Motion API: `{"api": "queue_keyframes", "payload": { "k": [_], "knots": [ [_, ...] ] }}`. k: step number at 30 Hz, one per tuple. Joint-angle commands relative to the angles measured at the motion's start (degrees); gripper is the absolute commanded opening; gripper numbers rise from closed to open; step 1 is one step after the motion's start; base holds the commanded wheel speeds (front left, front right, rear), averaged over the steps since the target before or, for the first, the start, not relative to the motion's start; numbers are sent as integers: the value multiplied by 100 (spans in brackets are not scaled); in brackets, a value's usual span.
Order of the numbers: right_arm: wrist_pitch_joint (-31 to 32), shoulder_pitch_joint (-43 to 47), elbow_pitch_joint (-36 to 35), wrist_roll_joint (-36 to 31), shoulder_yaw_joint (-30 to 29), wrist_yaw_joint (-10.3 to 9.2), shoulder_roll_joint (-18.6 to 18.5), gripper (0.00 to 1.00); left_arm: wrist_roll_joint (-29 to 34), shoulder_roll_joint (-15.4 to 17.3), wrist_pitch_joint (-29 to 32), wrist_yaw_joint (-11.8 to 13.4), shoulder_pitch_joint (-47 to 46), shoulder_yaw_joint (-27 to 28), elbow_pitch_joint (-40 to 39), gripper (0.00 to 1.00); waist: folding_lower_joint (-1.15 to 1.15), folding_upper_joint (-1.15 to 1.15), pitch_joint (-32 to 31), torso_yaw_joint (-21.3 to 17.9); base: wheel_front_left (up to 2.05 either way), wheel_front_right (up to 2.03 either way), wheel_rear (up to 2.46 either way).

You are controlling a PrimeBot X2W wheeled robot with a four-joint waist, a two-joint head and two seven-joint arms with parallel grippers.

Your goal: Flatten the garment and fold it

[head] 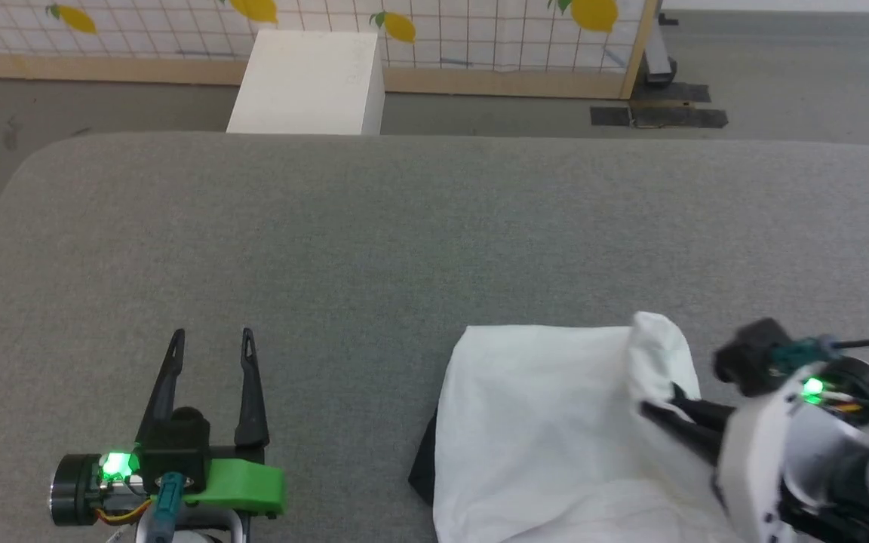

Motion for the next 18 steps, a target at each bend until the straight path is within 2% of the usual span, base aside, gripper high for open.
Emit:
{"api": "queue_keyframes", "payload": {
  "k": [1,5,10,18],
  "knots": [
    [7,-299,18,-132,180,-9,144,0,47,-43,-20,-28,-48,-23,-10,100,0,0,120,96,0,0,0],
    [-32,-973,449,-335,787,-9,550,0,28,-117,-20,-43,-176,-68,16,100,0,0,283,209,0,0,0],
    [-159,-1765,1398,-397,1470,-9,1147,0,17,-187,-20,-51,-332,-92,63,100,0,0,442,321,0,0,0],
    [-378,-2396,2819,-224,2353,-9,1866,0,7,-275,-20,-74,-497,-120,119,100,0,0,622,462,0,0,0]
  ]
}}
